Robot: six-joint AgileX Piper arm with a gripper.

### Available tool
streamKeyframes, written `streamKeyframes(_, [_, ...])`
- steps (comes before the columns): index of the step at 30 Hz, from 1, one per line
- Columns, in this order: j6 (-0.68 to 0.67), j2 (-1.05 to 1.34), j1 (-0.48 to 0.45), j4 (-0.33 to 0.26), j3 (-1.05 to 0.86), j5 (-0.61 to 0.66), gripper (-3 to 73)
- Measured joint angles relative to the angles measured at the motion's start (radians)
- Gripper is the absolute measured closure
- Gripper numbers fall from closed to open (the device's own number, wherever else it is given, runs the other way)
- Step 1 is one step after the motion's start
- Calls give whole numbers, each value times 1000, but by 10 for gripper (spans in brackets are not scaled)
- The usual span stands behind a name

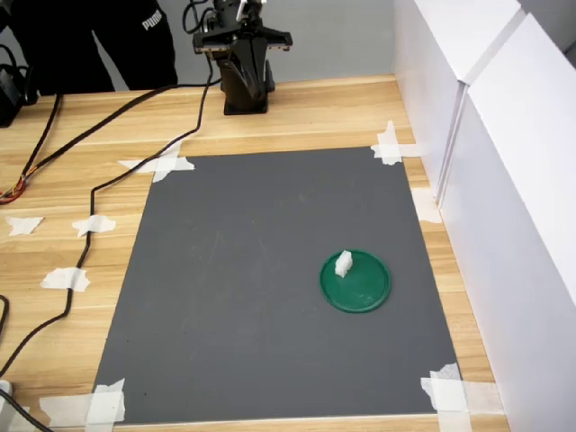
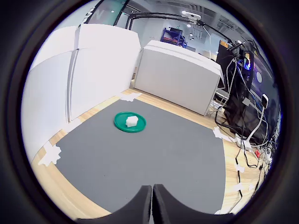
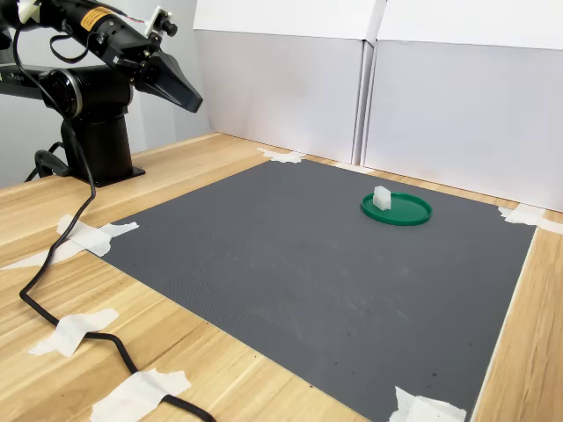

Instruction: Grasp a white terminal and put it on the green lid.

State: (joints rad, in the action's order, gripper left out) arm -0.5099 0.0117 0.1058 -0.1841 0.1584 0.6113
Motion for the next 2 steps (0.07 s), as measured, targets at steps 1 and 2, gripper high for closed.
streamKeyframes(1, [0, 0, -17, 0, 0, 0, 711])
streamKeyframes(2, [0, 0, -34, 0, 0, 0, 711])
